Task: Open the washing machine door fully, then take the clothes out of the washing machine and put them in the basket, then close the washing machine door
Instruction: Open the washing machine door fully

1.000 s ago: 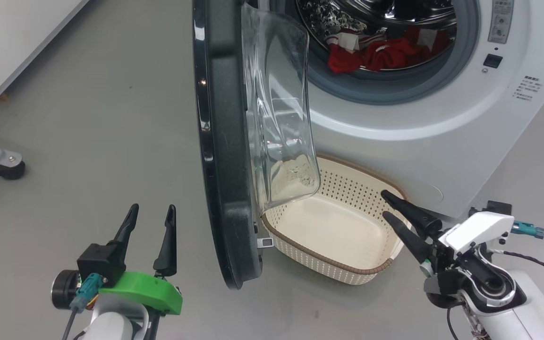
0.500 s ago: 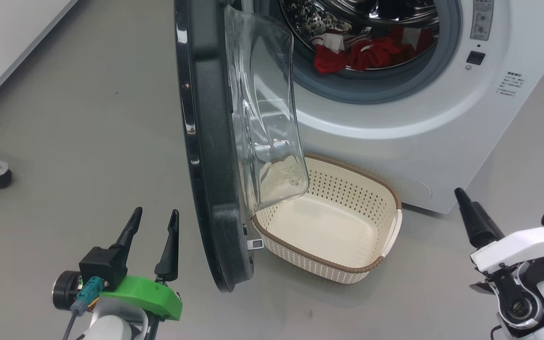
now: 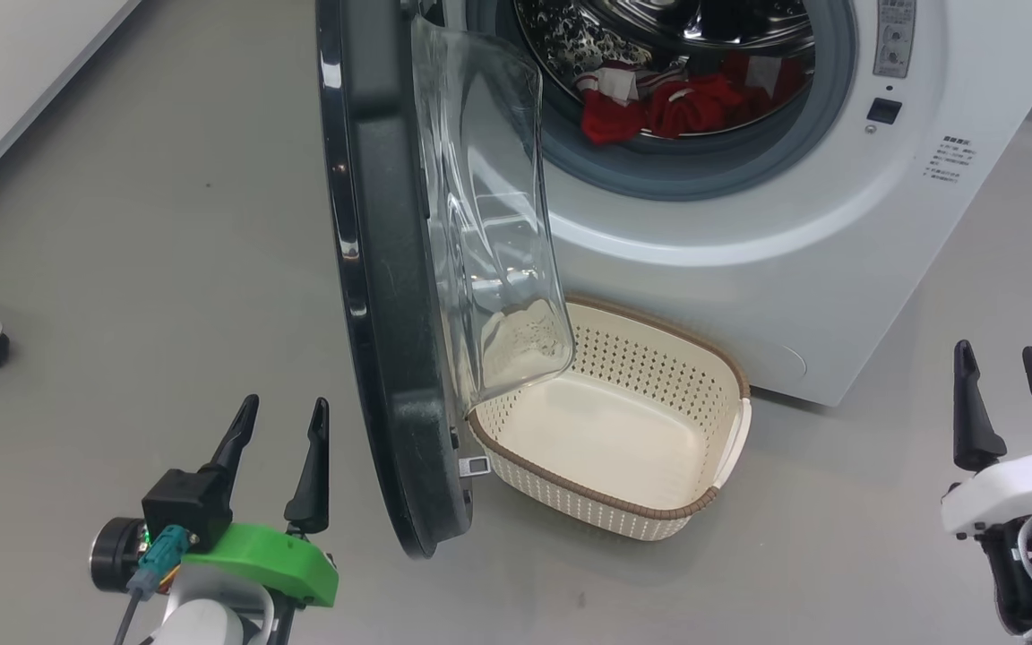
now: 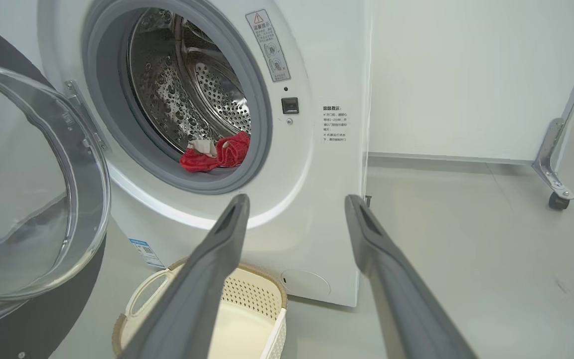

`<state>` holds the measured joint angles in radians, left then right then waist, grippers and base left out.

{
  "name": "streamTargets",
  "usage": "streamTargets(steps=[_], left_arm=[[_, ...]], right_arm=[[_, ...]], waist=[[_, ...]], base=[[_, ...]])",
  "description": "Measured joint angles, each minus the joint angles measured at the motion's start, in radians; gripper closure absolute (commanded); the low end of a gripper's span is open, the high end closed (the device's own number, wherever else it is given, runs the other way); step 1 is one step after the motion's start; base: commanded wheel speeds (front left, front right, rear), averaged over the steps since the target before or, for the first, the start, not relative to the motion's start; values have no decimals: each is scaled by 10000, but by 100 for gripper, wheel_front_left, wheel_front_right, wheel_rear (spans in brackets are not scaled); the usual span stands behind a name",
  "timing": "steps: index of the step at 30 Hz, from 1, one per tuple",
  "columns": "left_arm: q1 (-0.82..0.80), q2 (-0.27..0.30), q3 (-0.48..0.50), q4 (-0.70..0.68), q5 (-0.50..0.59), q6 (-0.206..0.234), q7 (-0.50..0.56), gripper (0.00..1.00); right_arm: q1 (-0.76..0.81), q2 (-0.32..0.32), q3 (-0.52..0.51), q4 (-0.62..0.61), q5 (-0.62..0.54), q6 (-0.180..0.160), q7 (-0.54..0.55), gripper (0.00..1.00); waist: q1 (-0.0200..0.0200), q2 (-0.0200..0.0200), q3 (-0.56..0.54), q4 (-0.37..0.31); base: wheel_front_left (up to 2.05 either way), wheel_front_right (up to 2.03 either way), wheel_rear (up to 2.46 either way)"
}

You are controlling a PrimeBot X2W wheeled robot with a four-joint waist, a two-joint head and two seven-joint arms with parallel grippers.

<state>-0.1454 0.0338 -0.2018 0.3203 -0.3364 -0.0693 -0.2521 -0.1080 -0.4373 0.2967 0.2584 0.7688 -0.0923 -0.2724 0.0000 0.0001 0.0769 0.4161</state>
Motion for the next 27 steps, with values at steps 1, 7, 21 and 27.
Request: streamTargets(steps=[1,7,21,27], left_arm=[[0,0,-2,10,17,-38,0,0],[19,-2,79,56,54,-63,0,0],[80,-2,94,186,113,-77,0,0],[83,-2,100,219,115,-79,0,0]], right_arm=[[52,-96,21,-46,-299,-151,35,0],[443,-105,165,-188,-1375,-240,119,0],[1535,1379,-232,-790,-2412,-267,121,0],[1816,1898,-267,-865,-2746,-336,121,0]], waist=[[0,0,-14,-13],[0,0,-91,-90],[0,0,-201,-341],[0,0,-239,-397]], base=[[0,0,0],[0,0,0],[0,0,0],[0,0,0]])
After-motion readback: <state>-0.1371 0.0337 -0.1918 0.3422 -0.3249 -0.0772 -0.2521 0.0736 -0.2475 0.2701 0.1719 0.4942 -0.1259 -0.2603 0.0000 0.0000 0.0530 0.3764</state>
